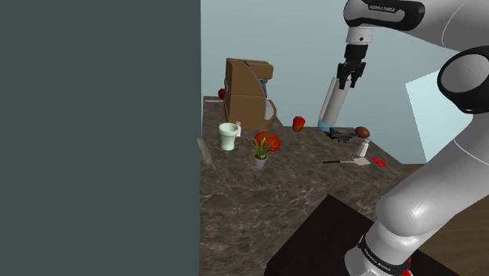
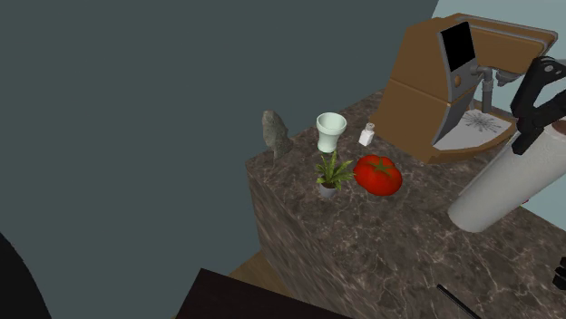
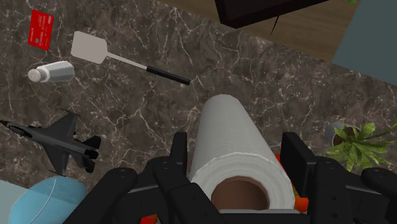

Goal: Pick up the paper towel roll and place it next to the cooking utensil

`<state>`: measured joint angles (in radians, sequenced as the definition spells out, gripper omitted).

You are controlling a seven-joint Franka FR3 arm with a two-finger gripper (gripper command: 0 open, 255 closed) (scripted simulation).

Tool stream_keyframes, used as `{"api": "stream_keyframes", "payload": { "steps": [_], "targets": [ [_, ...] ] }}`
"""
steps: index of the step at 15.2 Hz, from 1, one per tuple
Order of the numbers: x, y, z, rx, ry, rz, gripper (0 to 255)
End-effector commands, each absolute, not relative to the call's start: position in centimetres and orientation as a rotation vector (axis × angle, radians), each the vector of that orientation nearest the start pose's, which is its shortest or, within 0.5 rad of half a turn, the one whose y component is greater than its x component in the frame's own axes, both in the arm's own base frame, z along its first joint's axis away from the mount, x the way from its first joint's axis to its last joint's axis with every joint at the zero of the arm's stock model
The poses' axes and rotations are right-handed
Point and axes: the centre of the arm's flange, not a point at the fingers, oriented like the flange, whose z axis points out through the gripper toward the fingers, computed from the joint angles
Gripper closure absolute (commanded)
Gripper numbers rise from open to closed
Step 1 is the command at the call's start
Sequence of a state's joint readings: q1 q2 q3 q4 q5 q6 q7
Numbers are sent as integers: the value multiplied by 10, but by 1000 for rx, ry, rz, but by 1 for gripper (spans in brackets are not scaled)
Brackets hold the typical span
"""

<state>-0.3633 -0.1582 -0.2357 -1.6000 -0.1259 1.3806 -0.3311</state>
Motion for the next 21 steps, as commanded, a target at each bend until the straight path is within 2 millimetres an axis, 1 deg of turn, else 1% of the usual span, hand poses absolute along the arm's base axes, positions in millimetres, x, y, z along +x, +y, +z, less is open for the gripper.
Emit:
{"api": "stream_keyframes", "payload": {
  "steps": [1,21],
  "targets": [
    [385,-296,665,-3155,450,156,255],
    [385,-296,559,-3155,450,156,255]
  ]
}}
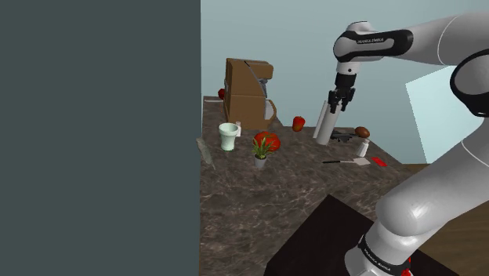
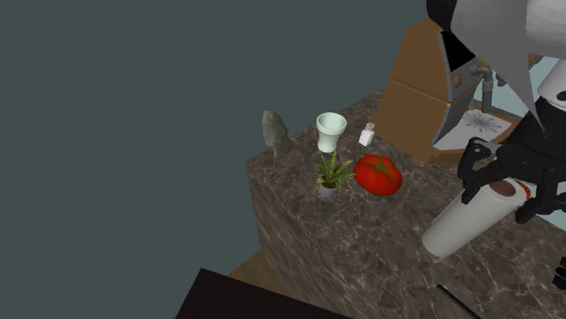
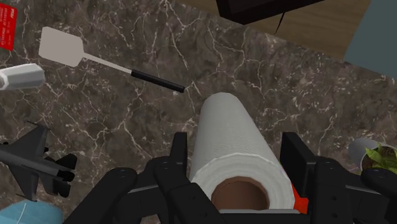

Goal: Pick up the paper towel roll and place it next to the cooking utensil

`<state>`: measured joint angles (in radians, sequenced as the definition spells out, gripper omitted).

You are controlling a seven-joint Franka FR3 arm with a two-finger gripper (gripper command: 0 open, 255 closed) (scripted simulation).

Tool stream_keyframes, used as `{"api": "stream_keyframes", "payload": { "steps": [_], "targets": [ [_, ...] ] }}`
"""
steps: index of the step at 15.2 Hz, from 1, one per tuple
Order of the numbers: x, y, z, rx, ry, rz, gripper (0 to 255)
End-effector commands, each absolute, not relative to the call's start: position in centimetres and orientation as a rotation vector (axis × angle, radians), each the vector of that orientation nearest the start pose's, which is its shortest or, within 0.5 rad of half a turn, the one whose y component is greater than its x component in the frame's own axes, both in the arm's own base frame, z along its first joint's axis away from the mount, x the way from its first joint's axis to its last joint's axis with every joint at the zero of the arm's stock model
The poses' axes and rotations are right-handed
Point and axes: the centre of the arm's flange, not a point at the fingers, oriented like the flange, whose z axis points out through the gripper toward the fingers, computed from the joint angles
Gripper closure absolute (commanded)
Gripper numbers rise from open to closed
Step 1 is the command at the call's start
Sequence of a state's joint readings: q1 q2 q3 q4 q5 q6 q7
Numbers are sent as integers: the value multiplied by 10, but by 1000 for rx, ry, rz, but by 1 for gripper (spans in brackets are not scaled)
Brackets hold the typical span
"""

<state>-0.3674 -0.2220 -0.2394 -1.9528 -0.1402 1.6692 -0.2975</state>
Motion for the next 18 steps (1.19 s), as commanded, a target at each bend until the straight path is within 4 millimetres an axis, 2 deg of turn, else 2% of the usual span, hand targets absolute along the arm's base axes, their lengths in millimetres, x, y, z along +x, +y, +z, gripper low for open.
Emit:
{"api": "stream_keyframes", "payload": {
  "steps": [1,18],
  "targets": [
    [385,-296,554,-3155,450,156,255],
    [385,-296,464,-3155,450,156,255]
  ]
}}
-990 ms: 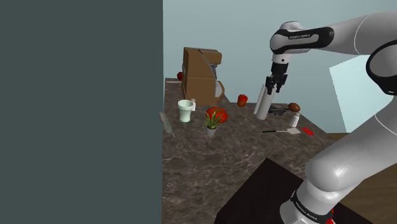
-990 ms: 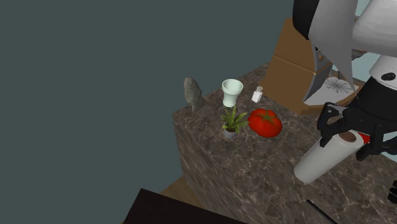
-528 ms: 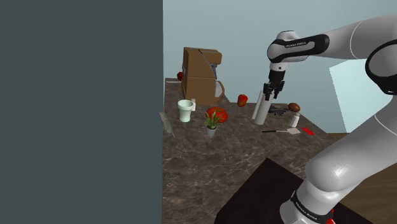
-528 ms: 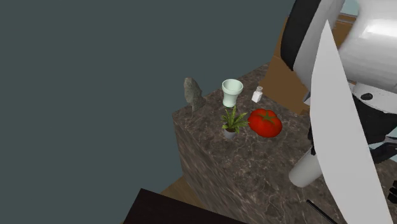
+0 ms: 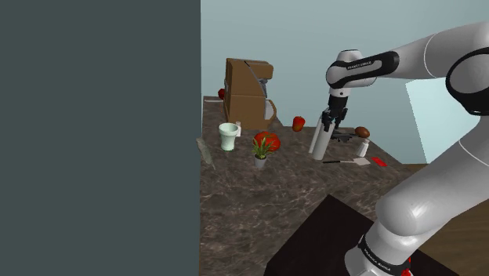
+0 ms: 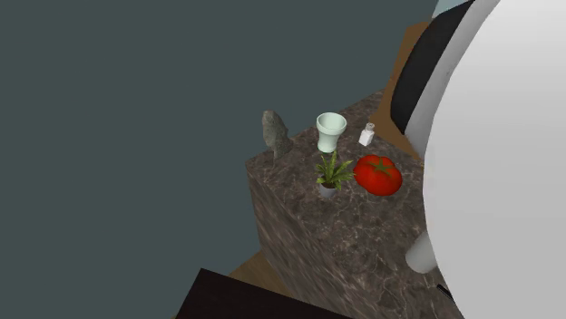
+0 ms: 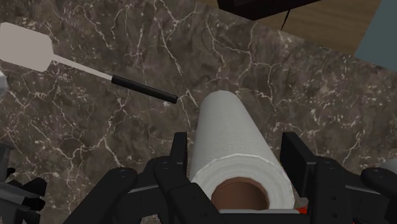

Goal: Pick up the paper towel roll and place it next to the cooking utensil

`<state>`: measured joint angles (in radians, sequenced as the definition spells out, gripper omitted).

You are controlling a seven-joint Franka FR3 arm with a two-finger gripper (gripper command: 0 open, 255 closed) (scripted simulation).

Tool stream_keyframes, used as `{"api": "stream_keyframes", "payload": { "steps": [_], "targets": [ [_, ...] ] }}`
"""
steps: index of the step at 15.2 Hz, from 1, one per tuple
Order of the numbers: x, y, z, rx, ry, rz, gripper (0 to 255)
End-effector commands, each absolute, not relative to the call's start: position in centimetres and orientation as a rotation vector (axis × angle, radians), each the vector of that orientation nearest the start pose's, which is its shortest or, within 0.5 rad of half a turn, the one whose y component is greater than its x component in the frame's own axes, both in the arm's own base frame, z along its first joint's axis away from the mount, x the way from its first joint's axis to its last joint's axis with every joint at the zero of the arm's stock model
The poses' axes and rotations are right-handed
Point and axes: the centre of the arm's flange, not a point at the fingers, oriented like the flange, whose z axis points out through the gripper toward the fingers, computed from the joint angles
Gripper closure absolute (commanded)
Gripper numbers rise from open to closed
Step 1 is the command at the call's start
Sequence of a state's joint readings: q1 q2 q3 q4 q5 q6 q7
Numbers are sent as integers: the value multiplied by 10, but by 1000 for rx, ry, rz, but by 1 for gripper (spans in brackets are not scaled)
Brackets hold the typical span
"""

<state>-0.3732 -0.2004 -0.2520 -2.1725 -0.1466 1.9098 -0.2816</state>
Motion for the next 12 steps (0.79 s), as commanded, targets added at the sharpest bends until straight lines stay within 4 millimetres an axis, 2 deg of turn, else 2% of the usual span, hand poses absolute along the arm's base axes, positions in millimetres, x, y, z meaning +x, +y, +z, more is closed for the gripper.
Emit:
{"api": "stream_keyframes", "payload": {
  "steps": [1,7,12],
  "targets": [
    [385,-296,459,-3155,450,156,255],
    [385,-296,423,-3155,450,156,255],
    [385,-296,423,-3155,450,156,255]
  ]
}}
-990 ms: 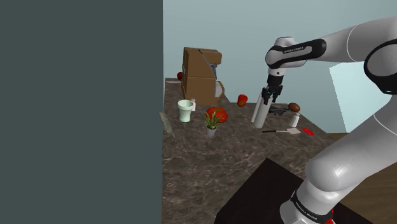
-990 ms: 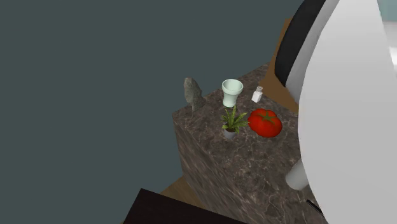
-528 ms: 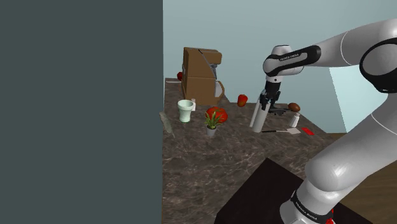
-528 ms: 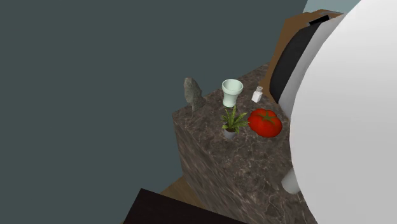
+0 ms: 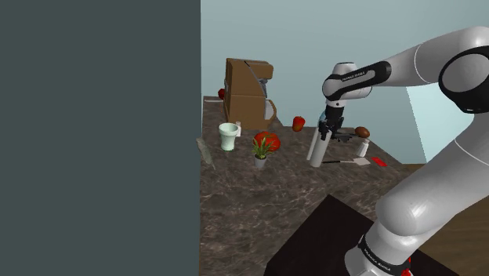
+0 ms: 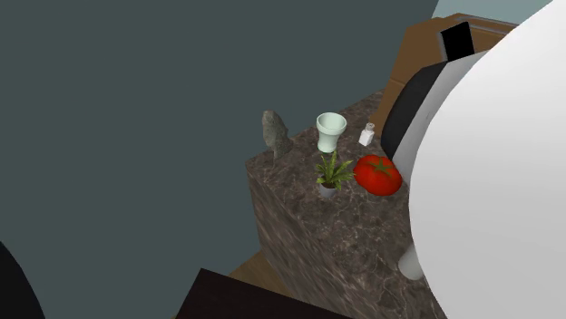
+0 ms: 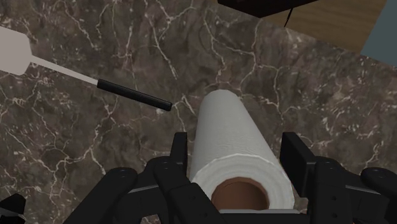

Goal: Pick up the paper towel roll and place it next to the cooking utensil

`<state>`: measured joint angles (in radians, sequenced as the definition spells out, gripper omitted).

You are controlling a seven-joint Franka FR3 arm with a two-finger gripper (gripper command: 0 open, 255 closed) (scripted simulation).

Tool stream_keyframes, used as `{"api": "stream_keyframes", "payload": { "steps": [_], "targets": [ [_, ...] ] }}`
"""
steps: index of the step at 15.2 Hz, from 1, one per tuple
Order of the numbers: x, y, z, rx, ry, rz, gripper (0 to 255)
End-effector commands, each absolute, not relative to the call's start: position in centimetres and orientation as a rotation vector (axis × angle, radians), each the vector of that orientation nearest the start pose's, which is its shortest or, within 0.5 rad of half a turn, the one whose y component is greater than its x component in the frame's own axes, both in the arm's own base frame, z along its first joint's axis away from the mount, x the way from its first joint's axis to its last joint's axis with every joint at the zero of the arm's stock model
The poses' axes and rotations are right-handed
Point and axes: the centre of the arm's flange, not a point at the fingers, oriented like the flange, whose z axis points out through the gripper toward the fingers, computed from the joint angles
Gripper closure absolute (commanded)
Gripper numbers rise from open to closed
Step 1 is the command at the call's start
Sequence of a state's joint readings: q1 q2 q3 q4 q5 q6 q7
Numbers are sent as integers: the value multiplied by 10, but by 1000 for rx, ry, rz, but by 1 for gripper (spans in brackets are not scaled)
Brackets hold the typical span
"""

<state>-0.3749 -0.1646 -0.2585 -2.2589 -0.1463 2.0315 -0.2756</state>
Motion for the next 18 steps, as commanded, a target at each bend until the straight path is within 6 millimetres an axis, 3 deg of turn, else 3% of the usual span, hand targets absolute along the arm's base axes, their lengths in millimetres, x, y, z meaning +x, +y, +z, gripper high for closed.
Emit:
{"api": "stream_keyframes", "payload": {
  "steps": [1,3,4,9,13,18],
  "targets": [
    [385,-296,423,-3155,450,156,255],
    [385,-296,423,-3155,450,156,255],
    [385,-296,423,-3155,450,156,0],
    [385,-296,423,-3155,450,156,0],
    [390,-294,473,-3155,450,156,0],
    [390,-294,473,-3155,450,156,0]
  ]
}}
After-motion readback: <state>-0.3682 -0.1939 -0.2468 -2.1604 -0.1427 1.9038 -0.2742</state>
